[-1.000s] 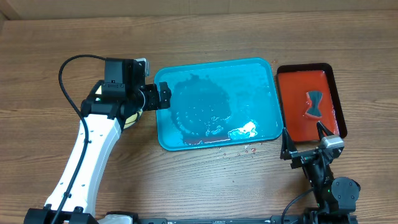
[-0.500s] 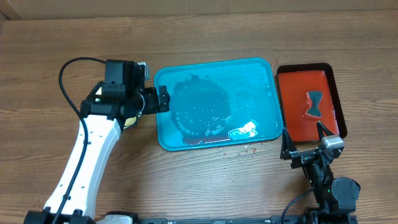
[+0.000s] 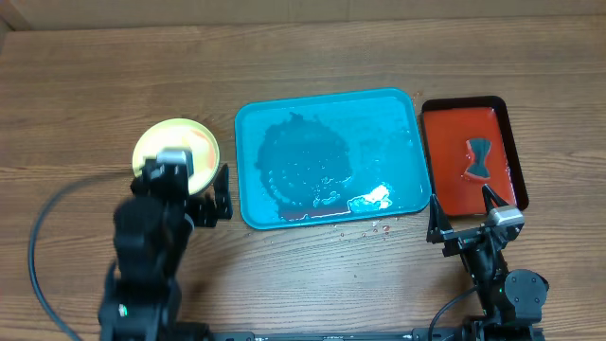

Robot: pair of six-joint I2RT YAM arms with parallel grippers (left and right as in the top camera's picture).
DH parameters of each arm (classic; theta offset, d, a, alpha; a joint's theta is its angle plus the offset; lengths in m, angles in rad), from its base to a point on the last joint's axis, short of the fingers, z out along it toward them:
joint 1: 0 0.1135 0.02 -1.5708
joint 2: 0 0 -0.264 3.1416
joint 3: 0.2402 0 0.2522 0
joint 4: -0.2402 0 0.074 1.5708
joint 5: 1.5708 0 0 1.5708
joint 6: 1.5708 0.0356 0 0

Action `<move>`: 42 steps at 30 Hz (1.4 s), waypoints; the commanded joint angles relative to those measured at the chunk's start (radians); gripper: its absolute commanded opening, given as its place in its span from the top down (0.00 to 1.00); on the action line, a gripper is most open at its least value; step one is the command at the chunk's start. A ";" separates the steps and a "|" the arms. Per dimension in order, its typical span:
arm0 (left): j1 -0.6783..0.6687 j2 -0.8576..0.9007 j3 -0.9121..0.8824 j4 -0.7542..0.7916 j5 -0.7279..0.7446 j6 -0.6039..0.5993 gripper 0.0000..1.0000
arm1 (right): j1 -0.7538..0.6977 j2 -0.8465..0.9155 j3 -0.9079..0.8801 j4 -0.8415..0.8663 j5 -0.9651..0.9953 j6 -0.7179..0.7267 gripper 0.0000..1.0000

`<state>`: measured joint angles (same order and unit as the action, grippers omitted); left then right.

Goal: Clean dirty plates on tray and stack at the side

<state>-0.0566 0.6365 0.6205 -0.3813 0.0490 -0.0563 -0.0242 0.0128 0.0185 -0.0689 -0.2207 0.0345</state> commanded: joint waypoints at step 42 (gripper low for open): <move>0.085 -0.632 -0.600 0.282 0.067 0.348 0.00 | 0.006 -0.010 -0.011 0.006 0.006 0.011 0.00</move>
<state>0.0216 0.0158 0.0322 -0.1047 0.1265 0.2695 -0.0242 0.0128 0.0185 -0.0685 -0.2207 0.0410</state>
